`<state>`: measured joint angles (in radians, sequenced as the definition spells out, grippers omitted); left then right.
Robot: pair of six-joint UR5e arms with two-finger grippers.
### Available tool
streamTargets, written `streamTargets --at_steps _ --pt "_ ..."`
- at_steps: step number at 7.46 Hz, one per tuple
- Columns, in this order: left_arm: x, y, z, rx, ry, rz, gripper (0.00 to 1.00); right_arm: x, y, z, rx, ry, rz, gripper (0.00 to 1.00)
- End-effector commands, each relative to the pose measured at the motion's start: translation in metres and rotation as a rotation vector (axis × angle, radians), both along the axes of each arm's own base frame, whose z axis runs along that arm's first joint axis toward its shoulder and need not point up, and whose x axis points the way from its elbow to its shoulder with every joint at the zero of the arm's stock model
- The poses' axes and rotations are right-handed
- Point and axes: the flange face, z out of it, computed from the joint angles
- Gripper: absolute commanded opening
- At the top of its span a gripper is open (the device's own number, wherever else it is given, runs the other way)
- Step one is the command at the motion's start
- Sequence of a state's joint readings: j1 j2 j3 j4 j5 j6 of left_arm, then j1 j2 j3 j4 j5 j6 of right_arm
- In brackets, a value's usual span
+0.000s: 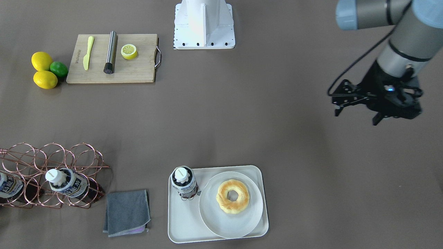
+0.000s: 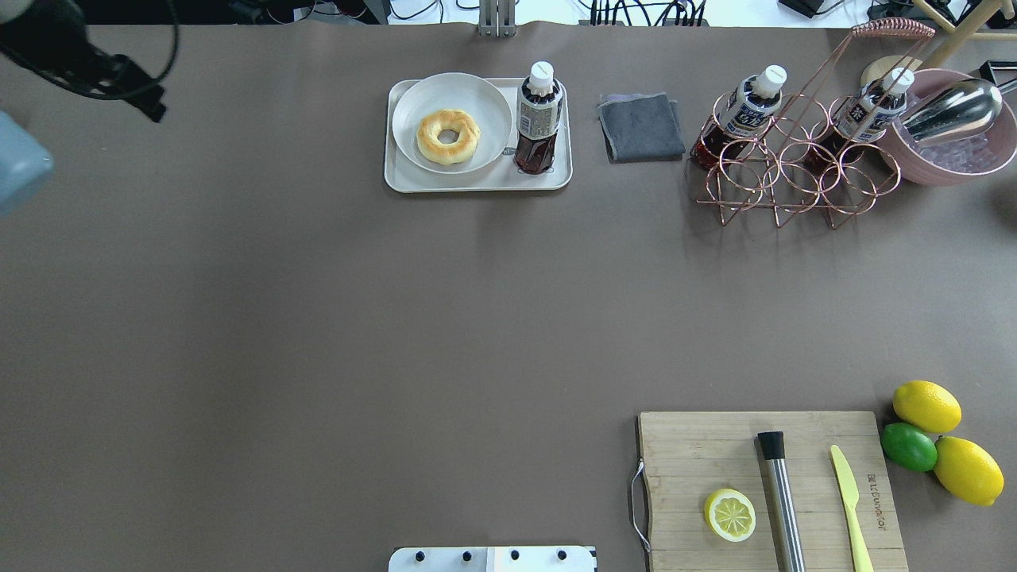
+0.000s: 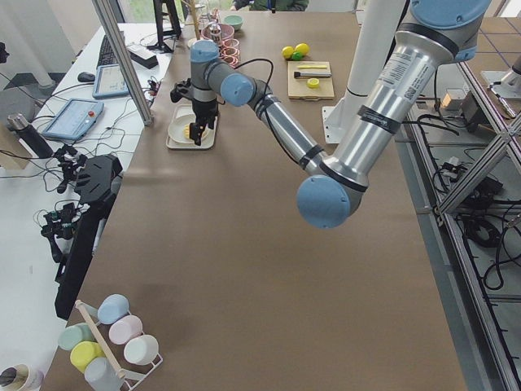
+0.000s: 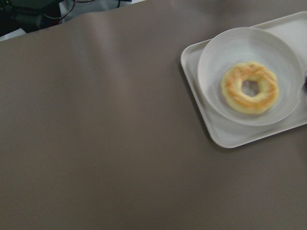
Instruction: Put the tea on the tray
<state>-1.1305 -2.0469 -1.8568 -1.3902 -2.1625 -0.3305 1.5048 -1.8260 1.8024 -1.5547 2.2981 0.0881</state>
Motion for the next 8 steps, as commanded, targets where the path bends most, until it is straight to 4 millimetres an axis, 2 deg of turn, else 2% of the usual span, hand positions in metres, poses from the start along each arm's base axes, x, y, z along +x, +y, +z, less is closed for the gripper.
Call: streamTargets --at_steps 1,2,3,4,5,6,7,8 --pt "-0.149 0.018 0.139 0.061 -0.055 0.140 0.98 0.000 0.000 0.002 -0.005 0.001 0.001 1.00" --pt "-0.182 0.050 0.201 0.040 -0.086 0.181 0.98 0.000 -0.001 0.001 0.000 -0.006 0.001 1.00" --pt "-0.222 0.071 0.263 0.007 -0.106 0.224 0.98 -0.001 -0.001 0.001 -0.001 -0.007 0.001 1.00" --pt "-0.228 0.076 0.298 -0.034 -0.114 0.245 0.98 -0.001 -0.001 0.001 -0.001 -0.009 0.001 1.00" --pt "-0.247 0.103 0.331 -0.089 -0.100 0.225 0.98 0.000 0.001 0.003 -0.003 -0.006 0.000 1.00" --pt "-0.254 0.110 0.341 -0.122 -0.107 0.209 0.98 0.000 0.004 0.005 -0.008 -0.005 0.000 1.00" --pt "-0.255 0.121 0.365 -0.171 -0.101 0.208 0.98 0.000 0.005 0.006 -0.011 -0.008 0.000 1.00" --pt "-0.255 0.126 0.370 -0.179 -0.101 0.210 0.98 -0.001 0.005 0.005 -0.010 -0.011 0.000 1.00"
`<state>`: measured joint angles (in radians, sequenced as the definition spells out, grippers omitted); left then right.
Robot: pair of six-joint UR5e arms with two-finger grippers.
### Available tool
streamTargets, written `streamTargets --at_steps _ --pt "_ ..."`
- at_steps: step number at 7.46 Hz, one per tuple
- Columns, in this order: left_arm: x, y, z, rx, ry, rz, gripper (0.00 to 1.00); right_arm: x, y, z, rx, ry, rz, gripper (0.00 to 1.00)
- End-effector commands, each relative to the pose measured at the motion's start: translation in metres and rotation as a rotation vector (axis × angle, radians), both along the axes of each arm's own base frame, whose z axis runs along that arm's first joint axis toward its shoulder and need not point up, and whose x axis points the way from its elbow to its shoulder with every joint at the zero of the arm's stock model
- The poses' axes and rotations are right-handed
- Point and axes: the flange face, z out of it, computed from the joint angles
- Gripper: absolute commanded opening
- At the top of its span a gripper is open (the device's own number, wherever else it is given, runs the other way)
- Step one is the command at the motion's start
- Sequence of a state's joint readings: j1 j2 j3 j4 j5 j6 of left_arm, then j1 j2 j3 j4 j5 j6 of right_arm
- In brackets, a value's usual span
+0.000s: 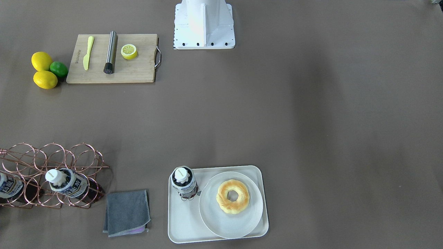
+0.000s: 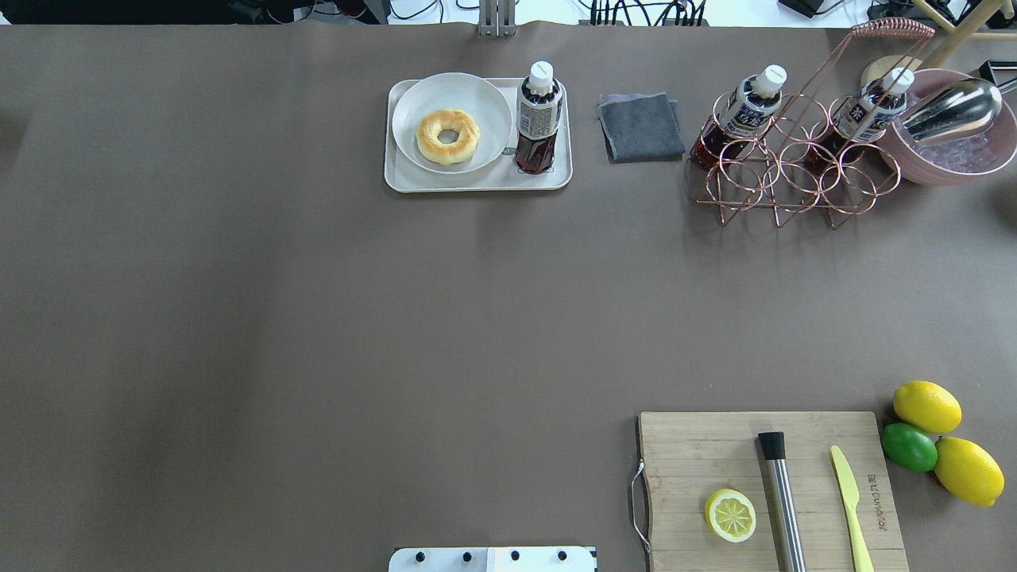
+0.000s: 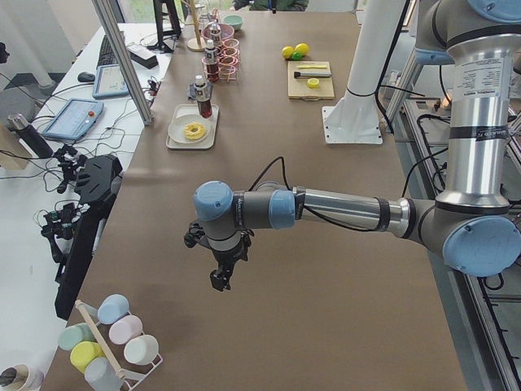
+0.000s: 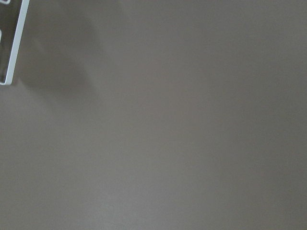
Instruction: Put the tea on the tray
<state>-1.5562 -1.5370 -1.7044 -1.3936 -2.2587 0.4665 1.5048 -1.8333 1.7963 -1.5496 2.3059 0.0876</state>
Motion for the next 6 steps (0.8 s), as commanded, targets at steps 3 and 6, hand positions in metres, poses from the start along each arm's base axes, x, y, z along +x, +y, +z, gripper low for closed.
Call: streamTargets --at_steps 3,6 --pt "-0.008 0.036 0.044 -0.097 -0.003 -0.019 0.98 0.001 0.001 0.001 0.001 0.008 0.000 1.00" --pt "-0.028 0.065 0.066 -0.147 -0.003 -0.064 0.98 0.001 0.001 0.001 0.001 0.006 0.000 1.00"
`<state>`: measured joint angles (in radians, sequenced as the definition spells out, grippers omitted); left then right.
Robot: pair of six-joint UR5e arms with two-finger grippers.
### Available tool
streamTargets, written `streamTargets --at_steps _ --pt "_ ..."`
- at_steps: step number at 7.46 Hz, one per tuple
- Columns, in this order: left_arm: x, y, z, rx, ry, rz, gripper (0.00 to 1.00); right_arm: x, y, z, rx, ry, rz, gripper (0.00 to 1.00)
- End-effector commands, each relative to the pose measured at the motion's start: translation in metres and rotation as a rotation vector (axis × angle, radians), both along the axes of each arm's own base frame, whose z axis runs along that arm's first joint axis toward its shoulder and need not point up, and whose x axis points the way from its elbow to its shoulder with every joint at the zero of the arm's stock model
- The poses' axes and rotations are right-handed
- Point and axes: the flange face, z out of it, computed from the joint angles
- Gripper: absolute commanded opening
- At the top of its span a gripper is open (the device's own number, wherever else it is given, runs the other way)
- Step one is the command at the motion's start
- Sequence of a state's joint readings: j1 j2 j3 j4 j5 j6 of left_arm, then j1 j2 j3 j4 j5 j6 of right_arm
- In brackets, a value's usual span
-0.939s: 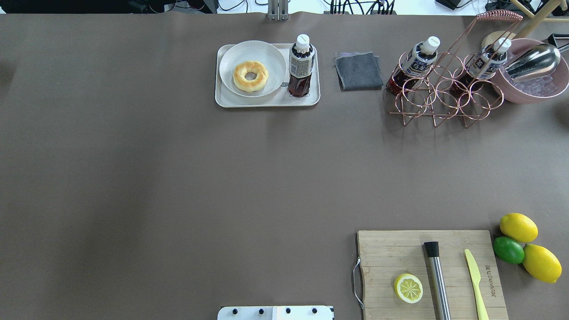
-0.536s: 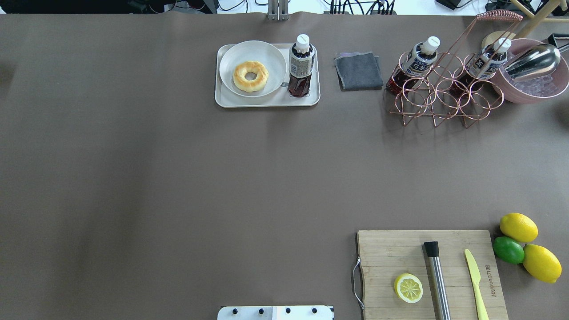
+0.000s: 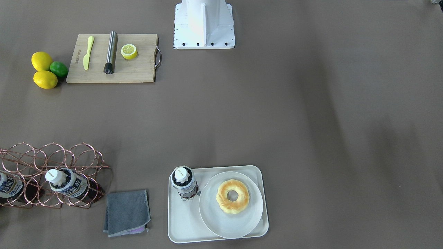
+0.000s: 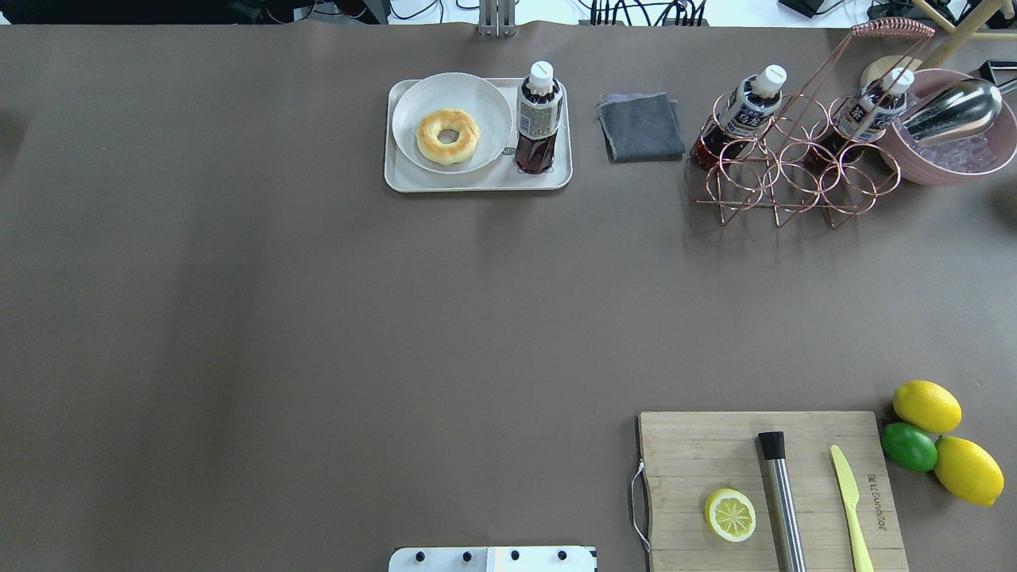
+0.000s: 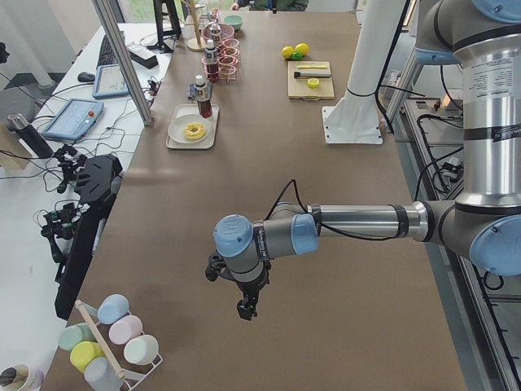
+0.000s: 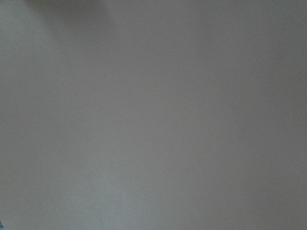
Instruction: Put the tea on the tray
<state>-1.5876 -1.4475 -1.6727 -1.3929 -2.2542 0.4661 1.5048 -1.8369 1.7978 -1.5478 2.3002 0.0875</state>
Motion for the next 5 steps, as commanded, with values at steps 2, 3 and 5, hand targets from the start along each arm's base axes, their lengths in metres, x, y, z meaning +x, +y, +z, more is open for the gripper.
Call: streamTargets --at_steps 2,3,5 --pt "-0.015 0.017 0.013 -0.032 0.000 -0.038 0.98 -0.001 -0.001 -0.001 0.002 -0.007 0.000 1.00" --pt "-0.018 0.019 0.015 -0.037 0.002 -0.048 0.98 -0.001 -0.002 -0.003 0.005 -0.009 0.000 1.00" --pt "-0.033 0.021 0.014 -0.040 0.003 -0.092 0.98 -0.001 -0.003 -0.003 0.006 -0.009 0.000 1.00"
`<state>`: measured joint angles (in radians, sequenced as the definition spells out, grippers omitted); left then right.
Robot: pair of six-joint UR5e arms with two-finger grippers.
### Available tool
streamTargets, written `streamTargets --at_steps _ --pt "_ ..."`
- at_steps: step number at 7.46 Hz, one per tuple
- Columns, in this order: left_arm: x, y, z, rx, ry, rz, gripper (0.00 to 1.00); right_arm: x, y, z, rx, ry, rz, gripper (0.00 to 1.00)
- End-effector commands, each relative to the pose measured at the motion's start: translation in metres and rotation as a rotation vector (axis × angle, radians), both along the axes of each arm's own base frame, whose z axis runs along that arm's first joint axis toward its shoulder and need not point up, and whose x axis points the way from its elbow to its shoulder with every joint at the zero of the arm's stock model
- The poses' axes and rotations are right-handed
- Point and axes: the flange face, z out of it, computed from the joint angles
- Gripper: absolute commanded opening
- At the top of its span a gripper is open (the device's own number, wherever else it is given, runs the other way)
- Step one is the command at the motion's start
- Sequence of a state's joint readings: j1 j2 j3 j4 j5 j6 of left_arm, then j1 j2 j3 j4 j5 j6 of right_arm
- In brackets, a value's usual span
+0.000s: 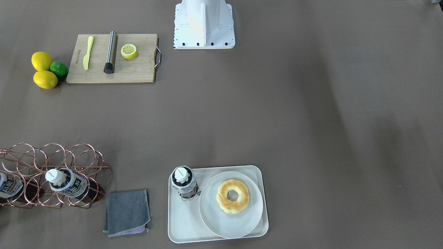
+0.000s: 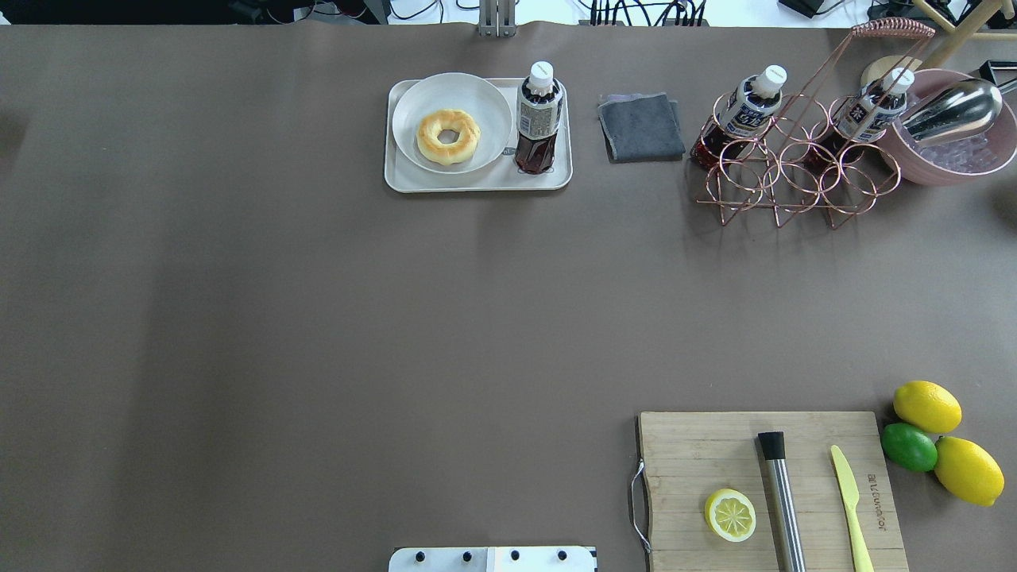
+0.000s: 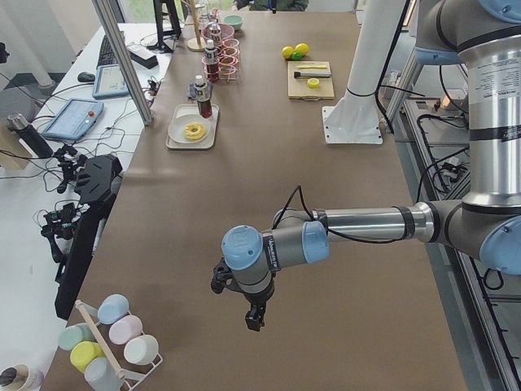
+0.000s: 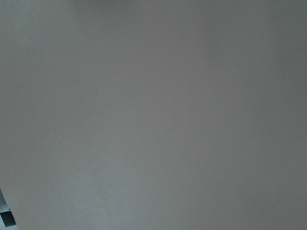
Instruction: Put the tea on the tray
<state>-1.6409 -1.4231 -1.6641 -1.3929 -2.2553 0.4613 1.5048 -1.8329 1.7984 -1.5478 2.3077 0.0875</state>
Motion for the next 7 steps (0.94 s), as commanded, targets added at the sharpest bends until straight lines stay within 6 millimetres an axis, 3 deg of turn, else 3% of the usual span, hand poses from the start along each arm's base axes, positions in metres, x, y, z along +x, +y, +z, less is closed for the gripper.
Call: streamTargets --at_steps 1,7 --pt "-0.0172 0.0046 0.0009 -0.006 0.000 -0.050 0.98 -0.0003 -0.0016 -0.0025 0.004 -0.003 0.001 1.00" --pt "-0.0168 0.0050 0.0068 -0.035 0.003 -0.075 0.98 -0.0003 -0.0021 -0.0016 0.003 -0.003 0.001 1.00"
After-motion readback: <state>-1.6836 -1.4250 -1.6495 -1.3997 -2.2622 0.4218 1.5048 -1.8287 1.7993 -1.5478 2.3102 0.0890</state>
